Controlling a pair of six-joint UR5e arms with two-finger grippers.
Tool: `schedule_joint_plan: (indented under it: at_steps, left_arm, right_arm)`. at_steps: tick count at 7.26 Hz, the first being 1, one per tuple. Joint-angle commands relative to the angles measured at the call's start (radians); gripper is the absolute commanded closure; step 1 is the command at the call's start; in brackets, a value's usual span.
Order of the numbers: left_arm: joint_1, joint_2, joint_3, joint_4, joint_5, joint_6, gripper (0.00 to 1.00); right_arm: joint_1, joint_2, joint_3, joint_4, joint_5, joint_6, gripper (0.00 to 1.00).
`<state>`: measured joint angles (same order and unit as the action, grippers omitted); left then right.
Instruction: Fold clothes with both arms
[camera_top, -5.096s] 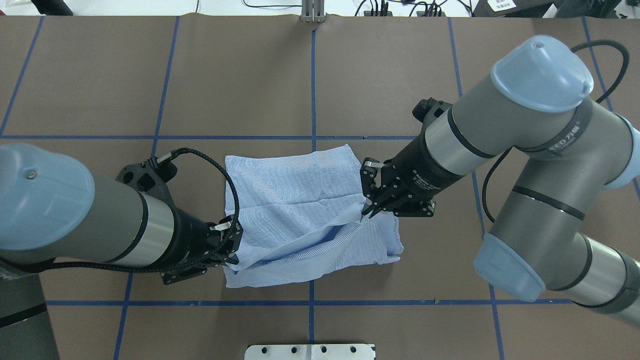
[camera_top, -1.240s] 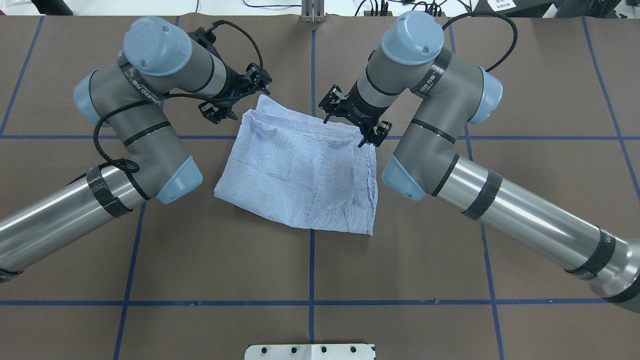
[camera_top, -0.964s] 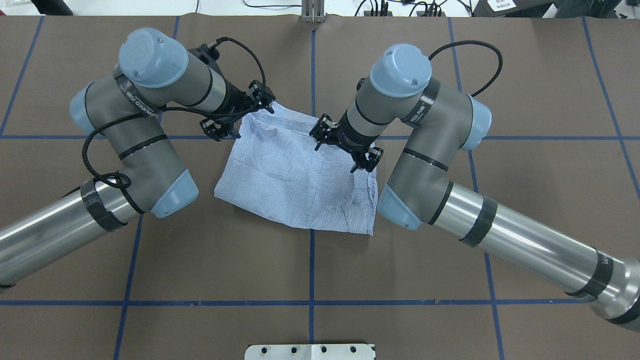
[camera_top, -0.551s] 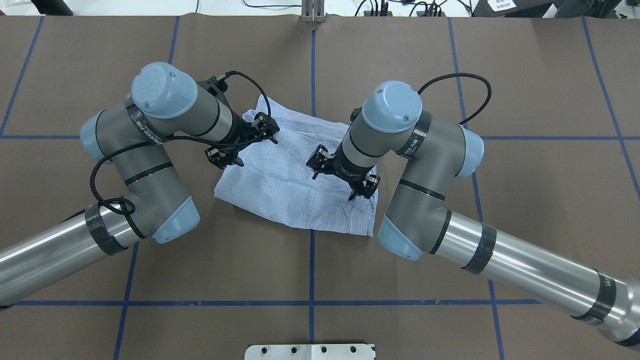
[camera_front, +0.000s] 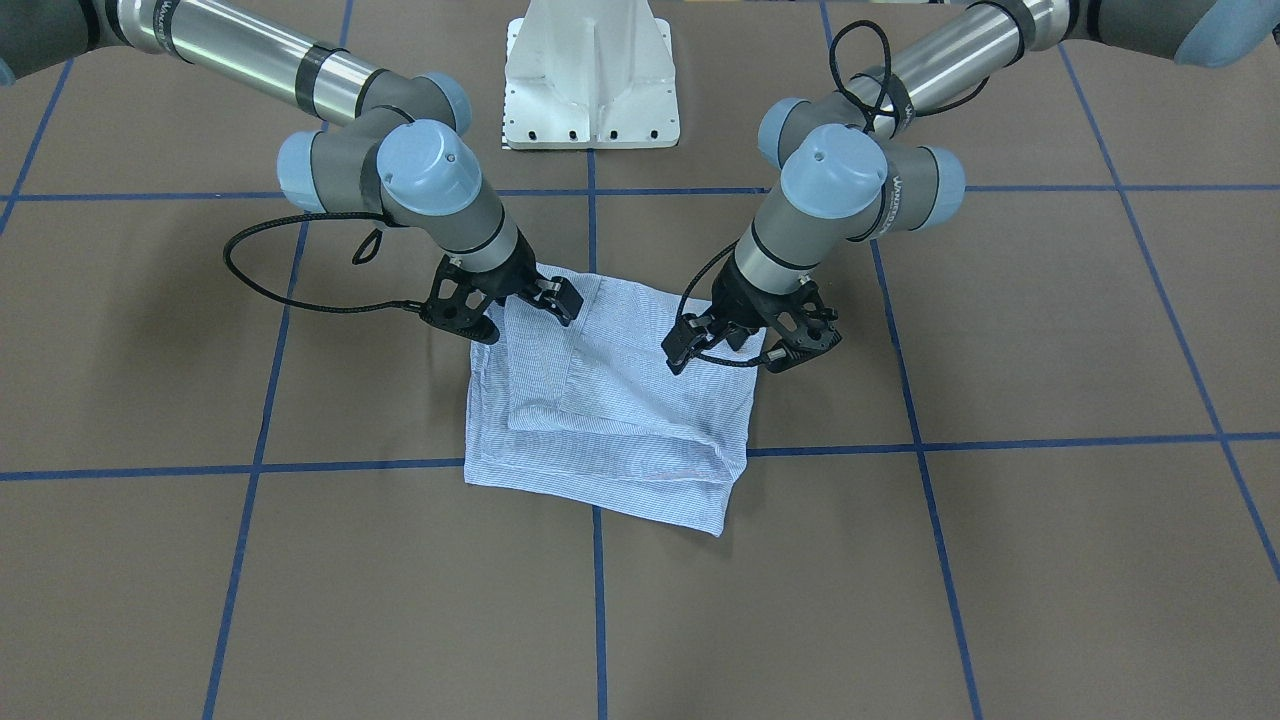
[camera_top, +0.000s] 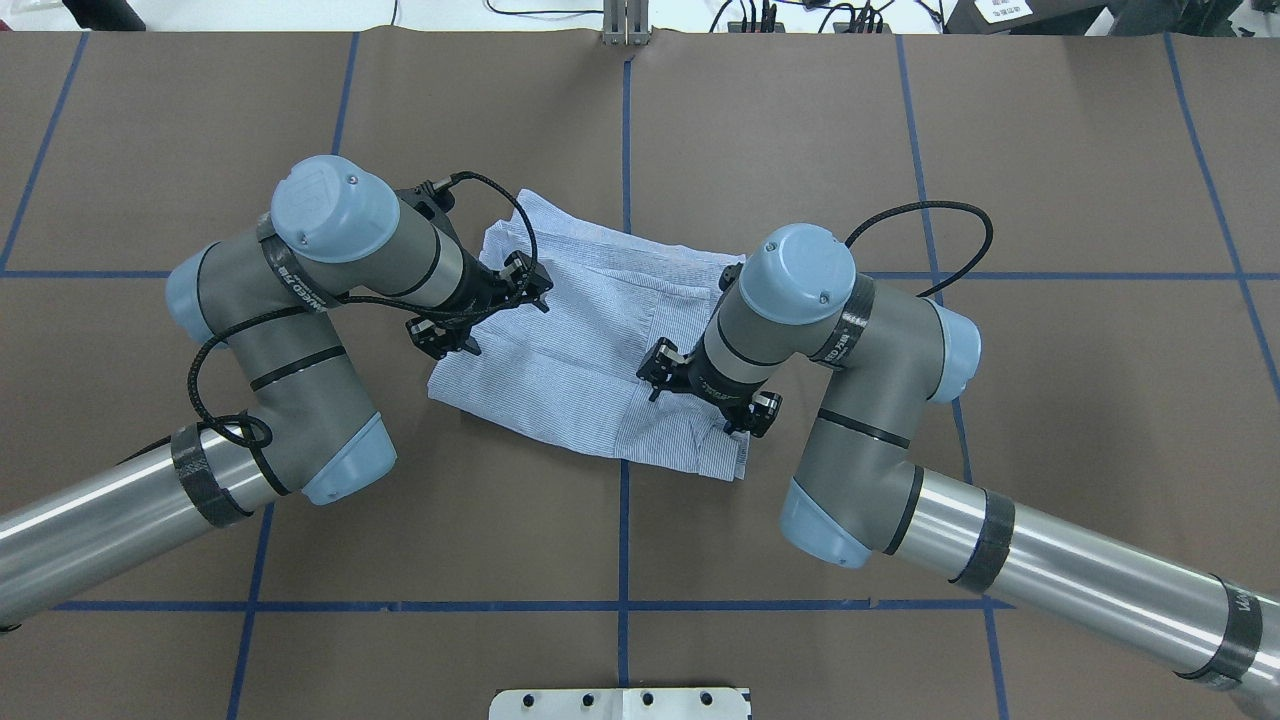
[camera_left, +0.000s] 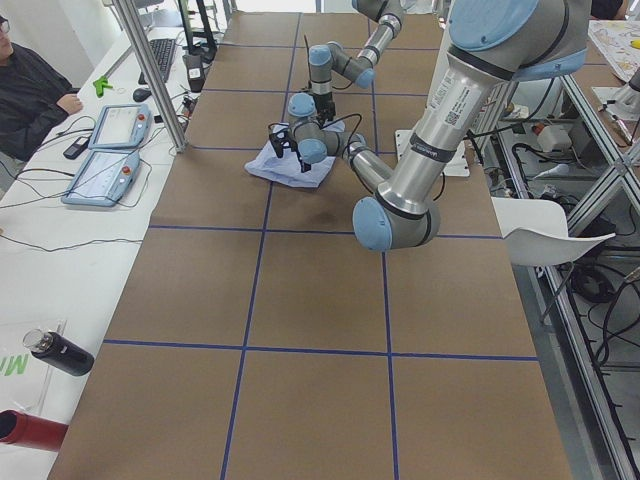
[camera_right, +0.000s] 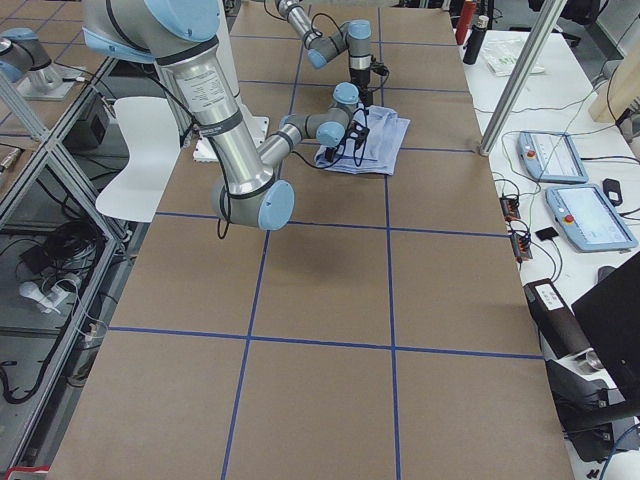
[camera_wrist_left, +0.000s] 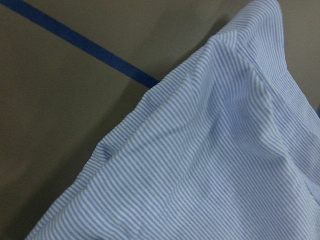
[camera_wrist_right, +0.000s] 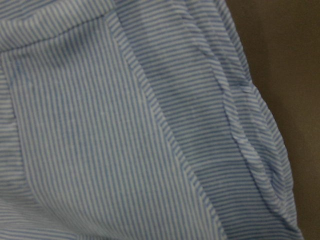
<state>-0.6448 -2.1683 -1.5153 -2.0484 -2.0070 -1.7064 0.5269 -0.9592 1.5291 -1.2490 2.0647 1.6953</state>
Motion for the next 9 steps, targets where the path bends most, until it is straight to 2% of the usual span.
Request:
schedule_joint_plan:
  at_steps: [1, 2, 4, 5, 8, 9]
  left_arm:
    - [0.001, -0.002, -0.008, 0.002, 0.001, 0.002, 0.01]
    - [-0.006, -0.002, -0.012, 0.004, -0.001, 0.002, 0.01]
    - [-0.045, 0.001, -0.054, 0.016, -0.006, 0.004, 0.01]
    - [-0.071, 0.037, -0.090, 0.020, -0.006, 0.008, 0.01]
    - [-0.250, 0.080, -0.127, 0.019, 0.004, 0.251, 0.01]
    - [-0.312, 0.141, -0.150, 0.017, 0.005, 0.448, 0.01]
  right_arm:
    - [0.008, 0.002, 0.017, -0.001, 0.002, 0.000, 0.00]
    - [0.030, 0.001, 0.038, -0.009, 0.011, 0.000, 0.00]
    - [0.068, 0.000, 0.126, -0.104, -0.001, -0.002, 0.00]
    - [0.112, -0.001, 0.137, -0.136, 0.002, -0.038, 0.00]
    - [0.278, -0.025, 0.166, -0.323, 0.005, -0.424, 0.00]
    - [0.336, -0.070, 0.202, -0.361, 0.011, -0.577, 0.00]
